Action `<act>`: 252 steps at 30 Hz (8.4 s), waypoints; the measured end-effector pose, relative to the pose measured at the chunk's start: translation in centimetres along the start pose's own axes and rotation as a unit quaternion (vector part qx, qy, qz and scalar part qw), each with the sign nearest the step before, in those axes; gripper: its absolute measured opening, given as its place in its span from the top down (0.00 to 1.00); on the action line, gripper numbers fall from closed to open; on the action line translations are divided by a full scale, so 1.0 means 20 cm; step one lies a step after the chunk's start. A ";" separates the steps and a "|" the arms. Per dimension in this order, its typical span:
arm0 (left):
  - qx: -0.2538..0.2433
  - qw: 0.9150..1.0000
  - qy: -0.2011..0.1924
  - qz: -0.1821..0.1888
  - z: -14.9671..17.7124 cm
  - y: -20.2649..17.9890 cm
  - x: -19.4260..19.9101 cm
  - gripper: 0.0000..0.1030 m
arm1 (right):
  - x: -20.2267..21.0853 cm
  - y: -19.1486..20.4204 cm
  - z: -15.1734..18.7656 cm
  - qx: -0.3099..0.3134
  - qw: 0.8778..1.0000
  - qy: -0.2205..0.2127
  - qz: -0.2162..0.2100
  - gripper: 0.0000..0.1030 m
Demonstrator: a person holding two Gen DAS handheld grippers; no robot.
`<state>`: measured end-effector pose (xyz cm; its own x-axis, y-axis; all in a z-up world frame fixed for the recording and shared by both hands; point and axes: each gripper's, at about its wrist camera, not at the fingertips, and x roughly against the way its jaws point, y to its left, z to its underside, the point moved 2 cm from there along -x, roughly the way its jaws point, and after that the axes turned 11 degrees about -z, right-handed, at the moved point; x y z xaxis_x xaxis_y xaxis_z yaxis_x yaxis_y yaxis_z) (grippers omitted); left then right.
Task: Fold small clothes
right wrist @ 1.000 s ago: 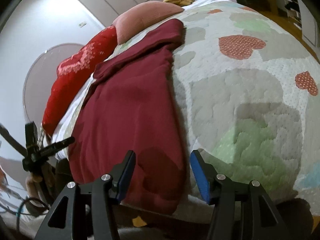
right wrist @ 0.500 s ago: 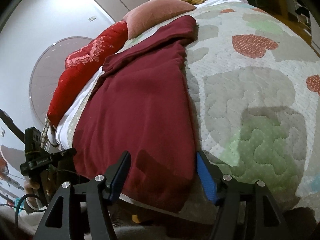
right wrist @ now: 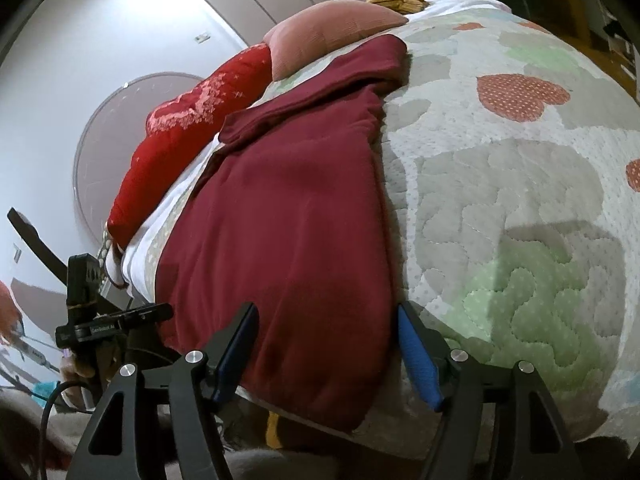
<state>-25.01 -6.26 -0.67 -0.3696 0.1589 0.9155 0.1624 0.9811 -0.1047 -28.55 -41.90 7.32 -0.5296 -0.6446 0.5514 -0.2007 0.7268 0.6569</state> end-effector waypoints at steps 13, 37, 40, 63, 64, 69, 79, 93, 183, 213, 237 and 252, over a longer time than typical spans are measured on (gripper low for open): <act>0.060 0.995 0.034 0.074 0.07 0.15 -0.01 0.20 | 0.02 -0.02 0.01 -0.024 0.999 -0.010 -0.026 0.34; 0.068 0.994 0.028 0.079 0.06 0.15 0.01 0.53 | -0.10 0.04 0.04 0.024 0.997 0.045 -0.063 0.74; 0.072 0.993 0.030 0.083 0.05 0.14 0.00 0.53 | -0.11 -0.03 0.04 -0.043 0.992 0.019 -0.121 0.57; 0.039 0.995 0.003 0.093 0.01 0.13 0.05 0.88 | -0.15 0.03 0.08 -0.046 0.994 0.019 -0.098 0.89; 0.039 0.995 0.001 0.096 0.01 0.13 0.06 0.88 | -0.15 0.01 0.08 -0.060 0.992 0.016 -0.109 0.88; 0.036 0.993 -0.010 0.108 -0.04 0.13 0.11 0.88 | -0.15 0.03 0.06 -0.048 0.991 0.023 -0.124 0.87; 0.056 0.986 -0.101 0.120 -0.42 0.22 0.28 0.88 | -0.05 0.22 -0.36 0.014 0.979 -0.065 -0.192 0.88; 0.085 0.986 -0.120 0.081 -0.66 0.31 0.17 0.88 | -0.12 0.09 -0.64 -0.026 0.979 -0.110 -0.169 0.88; 0.058 0.987 -0.152 -0.005 -1.79 0.30 -0.42 0.64 | -0.56 -0.54 -1.59 -0.225 0.948 -0.200 -0.104 0.60; 0.052 0.990 -0.096 -0.092 -1.91 0.24 -0.65 0.53 | -0.69 -0.48 -1.65 -0.062 0.984 -0.106 0.126 0.94; 0.034 0.993 -0.105 -0.038 -1.21 0.19 -0.30 0.53 | -0.49 -0.20 -0.96 0.009 0.998 -0.036 0.058 0.94; 0.042 0.992 -0.111 -0.039 -1.14 0.22 -0.31 0.53 | -0.41 -0.26 -0.91 -0.008 0.994 -0.026 0.106 0.94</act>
<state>-1.05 -5.49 2.04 -0.5723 0.0935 0.8147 0.0513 0.9956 -0.0782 -8.14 -44.59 8.76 -0.6008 -0.4636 0.6513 -0.0666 0.8409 0.5371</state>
